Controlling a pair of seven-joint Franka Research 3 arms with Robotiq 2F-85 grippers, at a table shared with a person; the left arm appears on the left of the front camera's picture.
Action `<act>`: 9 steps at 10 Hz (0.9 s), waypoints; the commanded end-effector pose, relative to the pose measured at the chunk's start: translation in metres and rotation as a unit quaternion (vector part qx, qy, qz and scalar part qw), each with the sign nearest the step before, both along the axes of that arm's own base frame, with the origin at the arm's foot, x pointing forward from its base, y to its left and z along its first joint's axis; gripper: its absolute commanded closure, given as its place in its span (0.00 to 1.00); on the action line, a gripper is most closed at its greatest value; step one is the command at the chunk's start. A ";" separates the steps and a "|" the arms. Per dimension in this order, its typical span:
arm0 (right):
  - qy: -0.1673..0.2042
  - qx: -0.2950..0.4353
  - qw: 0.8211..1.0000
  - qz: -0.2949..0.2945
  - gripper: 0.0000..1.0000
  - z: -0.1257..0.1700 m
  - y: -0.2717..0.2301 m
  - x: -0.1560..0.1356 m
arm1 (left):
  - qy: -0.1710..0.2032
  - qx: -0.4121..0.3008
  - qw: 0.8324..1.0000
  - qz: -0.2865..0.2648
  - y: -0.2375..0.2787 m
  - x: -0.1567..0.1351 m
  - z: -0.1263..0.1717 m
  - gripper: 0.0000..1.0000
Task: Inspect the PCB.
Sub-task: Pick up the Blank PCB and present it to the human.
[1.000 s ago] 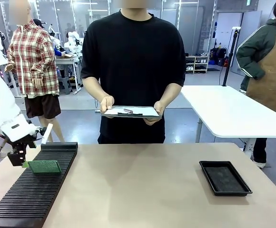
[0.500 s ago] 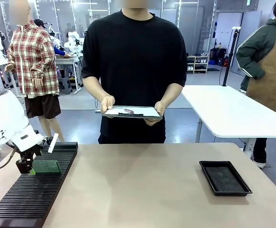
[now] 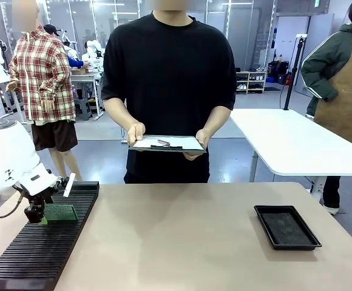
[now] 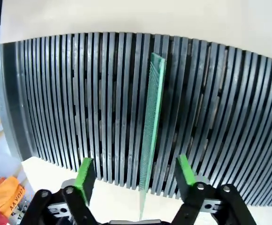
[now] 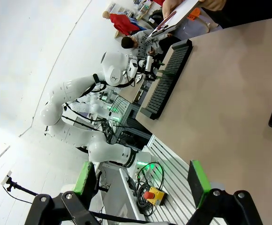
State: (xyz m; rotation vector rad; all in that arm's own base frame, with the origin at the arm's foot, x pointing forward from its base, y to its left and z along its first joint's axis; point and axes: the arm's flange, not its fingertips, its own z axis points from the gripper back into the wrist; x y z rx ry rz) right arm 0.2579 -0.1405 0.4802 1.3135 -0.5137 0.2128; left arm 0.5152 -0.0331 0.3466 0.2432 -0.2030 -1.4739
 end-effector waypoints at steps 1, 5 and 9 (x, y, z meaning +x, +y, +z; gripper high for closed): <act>-0.011 0.005 1.000 0.002 0.00 0.002 -0.001 0.002 | 0.000 0.006 1.000 0.007 0.002 0.007 -0.001 0.78; -0.011 0.005 1.000 0.002 0.00 0.002 -0.001 0.002 | 0.014 0.000 1.000 0.000 0.006 0.008 -0.001 0.97; -0.011 0.005 1.000 0.002 0.00 0.002 -0.001 0.002 | 0.035 -0.006 0.999 0.000 0.007 0.002 0.004 1.00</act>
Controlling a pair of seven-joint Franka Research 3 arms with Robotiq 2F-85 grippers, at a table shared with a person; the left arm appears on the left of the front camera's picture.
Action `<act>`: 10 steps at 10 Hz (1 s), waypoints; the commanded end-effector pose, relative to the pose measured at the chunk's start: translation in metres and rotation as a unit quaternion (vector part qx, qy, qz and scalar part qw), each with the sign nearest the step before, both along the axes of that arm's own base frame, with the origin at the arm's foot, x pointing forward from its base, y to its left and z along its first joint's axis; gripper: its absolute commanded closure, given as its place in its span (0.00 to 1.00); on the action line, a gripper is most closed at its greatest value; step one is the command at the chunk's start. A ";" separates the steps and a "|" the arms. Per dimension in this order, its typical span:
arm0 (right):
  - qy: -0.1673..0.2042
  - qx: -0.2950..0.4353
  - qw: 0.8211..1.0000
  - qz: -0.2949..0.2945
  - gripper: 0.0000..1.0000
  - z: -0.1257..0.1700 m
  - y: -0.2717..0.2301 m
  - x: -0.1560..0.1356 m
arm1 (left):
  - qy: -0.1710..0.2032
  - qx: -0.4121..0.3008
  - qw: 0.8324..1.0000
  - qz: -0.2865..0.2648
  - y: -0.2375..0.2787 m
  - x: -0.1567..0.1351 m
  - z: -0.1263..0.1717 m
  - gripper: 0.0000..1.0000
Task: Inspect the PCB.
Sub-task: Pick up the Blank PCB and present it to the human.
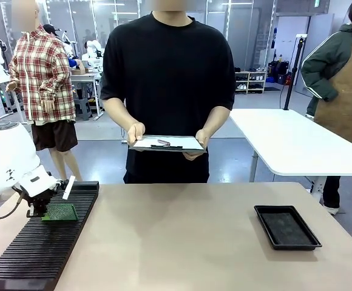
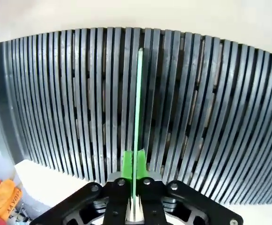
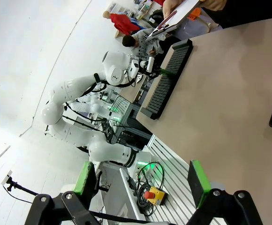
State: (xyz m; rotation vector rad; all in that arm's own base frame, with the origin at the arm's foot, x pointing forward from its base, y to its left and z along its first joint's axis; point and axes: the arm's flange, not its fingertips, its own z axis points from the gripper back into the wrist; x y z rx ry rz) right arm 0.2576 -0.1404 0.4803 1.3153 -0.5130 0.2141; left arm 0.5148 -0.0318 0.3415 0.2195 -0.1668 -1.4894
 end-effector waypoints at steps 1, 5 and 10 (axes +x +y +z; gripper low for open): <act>-0.011 0.004 1.000 0.001 0.00 0.002 -0.001 0.002 | 0.033 -0.007 0.999 0.004 0.007 0.000 0.016 1.00; -0.011 0.004 1.000 0.001 0.00 0.002 -0.001 0.002 | -0.011 -0.148 0.989 0.010 0.028 -0.031 0.091 1.00; -0.011 0.004 1.000 0.001 0.00 0.002 -0.001 0.002 | 0.083 -0.385 0.901 0.183 0.024 -0.069 0.078 1.00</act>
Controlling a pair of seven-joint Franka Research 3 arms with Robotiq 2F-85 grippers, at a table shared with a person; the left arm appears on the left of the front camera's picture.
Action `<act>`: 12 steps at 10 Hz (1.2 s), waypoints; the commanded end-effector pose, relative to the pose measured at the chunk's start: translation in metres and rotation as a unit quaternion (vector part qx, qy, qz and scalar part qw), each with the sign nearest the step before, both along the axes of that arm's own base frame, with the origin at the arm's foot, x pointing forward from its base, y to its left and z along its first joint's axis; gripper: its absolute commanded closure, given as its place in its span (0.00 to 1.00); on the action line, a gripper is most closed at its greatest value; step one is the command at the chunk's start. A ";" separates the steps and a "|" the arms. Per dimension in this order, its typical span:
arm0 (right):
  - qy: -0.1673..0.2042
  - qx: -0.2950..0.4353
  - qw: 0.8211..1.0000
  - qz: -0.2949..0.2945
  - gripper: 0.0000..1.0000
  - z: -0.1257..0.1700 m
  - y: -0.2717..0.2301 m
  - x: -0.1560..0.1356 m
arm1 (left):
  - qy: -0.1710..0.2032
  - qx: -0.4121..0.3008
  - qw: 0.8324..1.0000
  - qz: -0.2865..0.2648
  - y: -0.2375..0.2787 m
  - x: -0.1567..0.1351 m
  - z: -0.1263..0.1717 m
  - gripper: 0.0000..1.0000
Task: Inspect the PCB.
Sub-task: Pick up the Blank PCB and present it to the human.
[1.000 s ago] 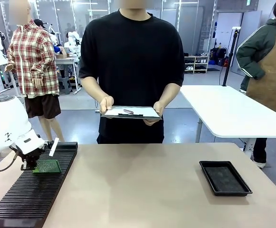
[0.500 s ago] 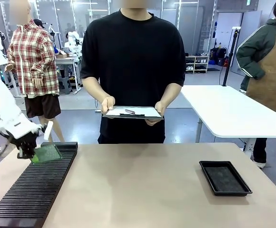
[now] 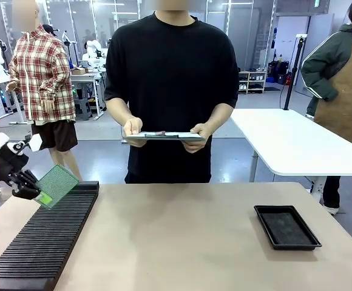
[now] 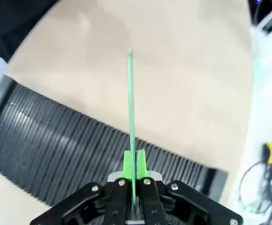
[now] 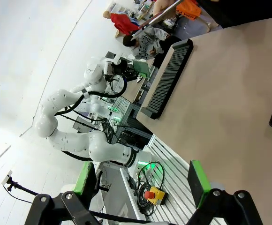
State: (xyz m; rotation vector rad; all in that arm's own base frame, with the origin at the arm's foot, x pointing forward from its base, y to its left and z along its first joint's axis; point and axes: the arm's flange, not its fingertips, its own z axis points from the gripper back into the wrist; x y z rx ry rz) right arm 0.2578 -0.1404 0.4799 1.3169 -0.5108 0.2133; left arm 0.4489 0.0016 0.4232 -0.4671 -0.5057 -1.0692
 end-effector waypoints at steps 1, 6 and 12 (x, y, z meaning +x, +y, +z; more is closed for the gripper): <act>-0.012 0.003 1.000 0.000 0.00 0.003 -0.001 0.002 | 0.001 0.011 1.000 0.017 -0.010 -0.005 -0.006 1.00; -0.012 0.003 1.000 0.000 0.00 0.003 -0.001 0.002 | 0.007 -0.005 1.000 0.009 -0.002 -0.002 -0.005 0.97; -0.012 0.003 1.000 0.000 0.00 0.003 -0.001 0.002 | 0.361 -0.396 0.818 0.208 -0.048 0.031 -0.070 0.97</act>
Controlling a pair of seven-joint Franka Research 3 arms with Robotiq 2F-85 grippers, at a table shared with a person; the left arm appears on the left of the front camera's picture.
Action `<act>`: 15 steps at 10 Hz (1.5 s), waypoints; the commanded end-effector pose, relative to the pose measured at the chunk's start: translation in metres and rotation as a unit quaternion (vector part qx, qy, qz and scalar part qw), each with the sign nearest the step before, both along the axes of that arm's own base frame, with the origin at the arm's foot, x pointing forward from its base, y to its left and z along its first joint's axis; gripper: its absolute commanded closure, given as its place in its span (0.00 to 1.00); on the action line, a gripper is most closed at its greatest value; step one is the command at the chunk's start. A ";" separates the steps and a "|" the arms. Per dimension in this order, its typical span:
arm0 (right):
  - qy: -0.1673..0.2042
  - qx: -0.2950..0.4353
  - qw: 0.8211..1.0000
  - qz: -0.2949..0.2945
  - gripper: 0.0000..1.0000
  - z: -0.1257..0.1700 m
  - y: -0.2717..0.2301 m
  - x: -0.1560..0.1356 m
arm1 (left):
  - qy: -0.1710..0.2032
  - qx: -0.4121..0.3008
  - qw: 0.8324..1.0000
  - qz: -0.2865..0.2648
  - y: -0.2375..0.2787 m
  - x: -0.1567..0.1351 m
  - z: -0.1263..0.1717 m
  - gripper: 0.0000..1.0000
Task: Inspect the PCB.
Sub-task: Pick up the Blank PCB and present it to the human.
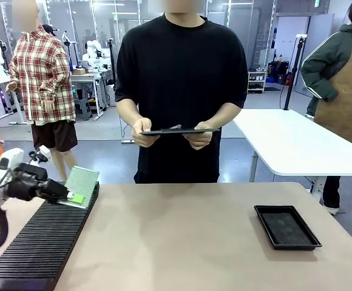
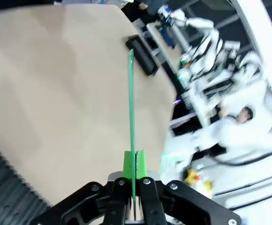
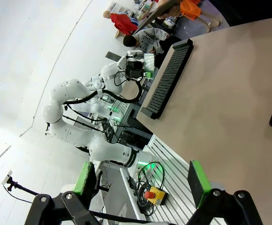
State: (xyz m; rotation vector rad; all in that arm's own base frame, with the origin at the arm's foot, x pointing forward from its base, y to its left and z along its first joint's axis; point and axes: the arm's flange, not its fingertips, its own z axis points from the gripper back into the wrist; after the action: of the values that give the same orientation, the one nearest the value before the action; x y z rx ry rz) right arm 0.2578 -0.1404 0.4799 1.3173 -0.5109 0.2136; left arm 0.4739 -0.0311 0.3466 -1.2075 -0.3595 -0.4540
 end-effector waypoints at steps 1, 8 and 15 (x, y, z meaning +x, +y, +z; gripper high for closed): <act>-0.012 0.003 1.000 0.000 0.00 0.002 -0.001 0.002 | 0.147 -0.136 0.975 0.092 -0.044 0.008 0.000 0.97; -0.012 0.003 1.000 0.000 0.00 0.002 -0.001 0.002 | 0.236 -0.206 0.949 0.047 -0.107 0.058 -0.006 0.97; -0.012 0.003 1.000 0.000 0.00 0.002 -0.001 0.002 | 0.223 -0.206 0.951 0.058 -0.105 0.056 -0.008 0.97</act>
State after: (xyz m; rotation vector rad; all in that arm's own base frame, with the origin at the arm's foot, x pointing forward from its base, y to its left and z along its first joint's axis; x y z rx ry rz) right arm 0.2579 -0.1403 0.4801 1.3170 -0.5108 0.2141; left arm 0.5310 -0.1344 0.3379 -1.6399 -0.1382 0.0077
